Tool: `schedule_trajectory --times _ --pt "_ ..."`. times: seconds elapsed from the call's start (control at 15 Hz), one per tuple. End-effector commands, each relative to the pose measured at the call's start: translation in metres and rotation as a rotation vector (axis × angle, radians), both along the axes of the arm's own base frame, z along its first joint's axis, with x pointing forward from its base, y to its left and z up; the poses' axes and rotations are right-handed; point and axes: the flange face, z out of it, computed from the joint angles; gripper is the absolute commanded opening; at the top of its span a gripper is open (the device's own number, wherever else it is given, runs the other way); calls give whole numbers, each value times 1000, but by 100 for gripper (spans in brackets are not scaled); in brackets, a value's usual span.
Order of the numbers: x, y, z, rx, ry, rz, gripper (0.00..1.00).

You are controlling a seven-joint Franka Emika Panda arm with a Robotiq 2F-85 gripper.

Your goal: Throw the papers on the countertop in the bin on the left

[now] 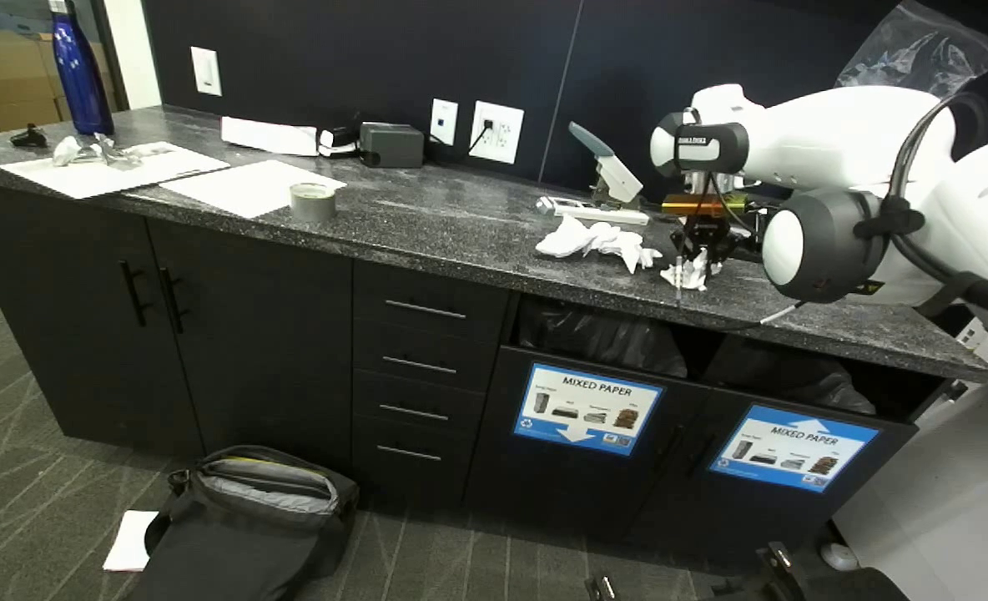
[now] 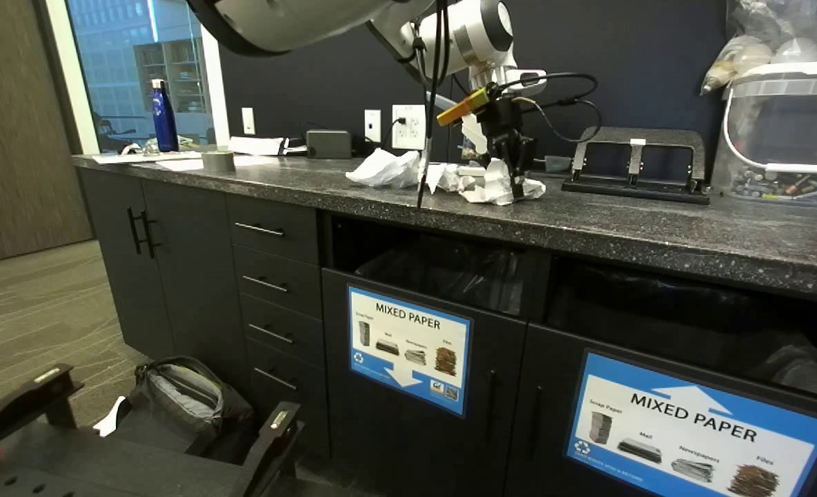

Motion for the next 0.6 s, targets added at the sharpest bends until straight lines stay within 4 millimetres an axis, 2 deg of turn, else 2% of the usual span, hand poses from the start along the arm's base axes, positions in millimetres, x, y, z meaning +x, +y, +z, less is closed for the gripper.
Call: schedule_trajectory --times 0.0,0.27,0.53 --pt "-22 -13 5 26 157 31 20" --pt "-45 -29 -5 133 303 84 20" --pt "-69 -32 -13 262 463 154 20"
